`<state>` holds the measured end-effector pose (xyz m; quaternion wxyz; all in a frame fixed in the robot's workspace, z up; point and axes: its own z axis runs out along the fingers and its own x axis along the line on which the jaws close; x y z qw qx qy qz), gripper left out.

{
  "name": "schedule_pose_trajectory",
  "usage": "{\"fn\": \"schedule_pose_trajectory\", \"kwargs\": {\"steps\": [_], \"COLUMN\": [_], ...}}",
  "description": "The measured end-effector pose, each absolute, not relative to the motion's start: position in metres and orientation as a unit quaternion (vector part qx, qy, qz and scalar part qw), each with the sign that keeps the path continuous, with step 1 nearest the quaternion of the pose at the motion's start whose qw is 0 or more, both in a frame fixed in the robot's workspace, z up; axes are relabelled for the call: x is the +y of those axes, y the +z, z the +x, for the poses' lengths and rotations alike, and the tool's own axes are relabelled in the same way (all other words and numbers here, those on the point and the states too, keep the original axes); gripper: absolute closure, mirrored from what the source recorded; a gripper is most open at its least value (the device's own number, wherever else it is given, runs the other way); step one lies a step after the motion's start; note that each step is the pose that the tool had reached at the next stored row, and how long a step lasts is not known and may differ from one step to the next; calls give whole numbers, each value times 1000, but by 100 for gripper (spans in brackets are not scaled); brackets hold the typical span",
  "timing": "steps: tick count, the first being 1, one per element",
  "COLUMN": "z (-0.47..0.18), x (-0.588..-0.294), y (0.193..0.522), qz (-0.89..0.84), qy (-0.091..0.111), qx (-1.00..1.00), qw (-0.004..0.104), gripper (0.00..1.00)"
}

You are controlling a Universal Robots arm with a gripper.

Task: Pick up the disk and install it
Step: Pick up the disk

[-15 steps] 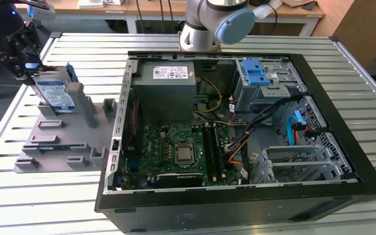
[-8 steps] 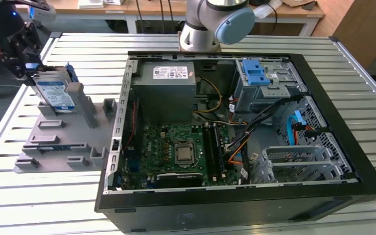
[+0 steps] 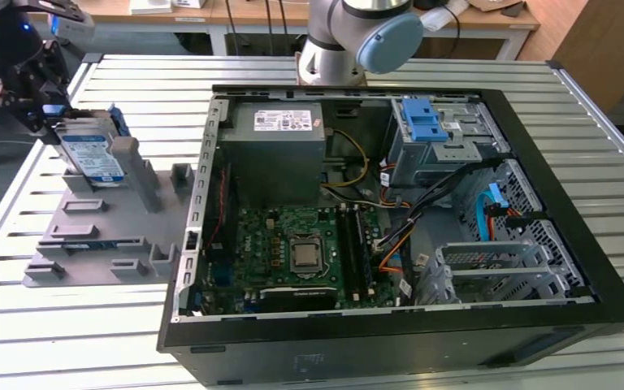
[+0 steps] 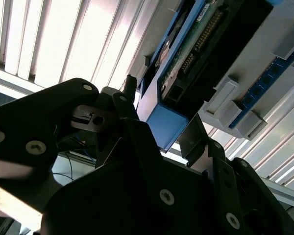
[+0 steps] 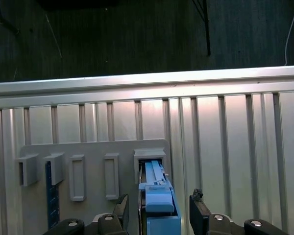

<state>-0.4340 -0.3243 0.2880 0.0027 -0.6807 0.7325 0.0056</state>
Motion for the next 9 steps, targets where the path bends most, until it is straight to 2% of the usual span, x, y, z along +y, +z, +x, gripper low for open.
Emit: {"fn": "schedule_pose_trajectory", "kwargs": {"steps": [5,6,9], "z": [-434,-434,-434], "x": [-324,-324,-324], "y": [288,288,288], "qz": [-681,-681,-681], "qy": [6,6,6], "qx": [733,733,733], "qw": [3,3,3], "gripper": [41,48,48]}}
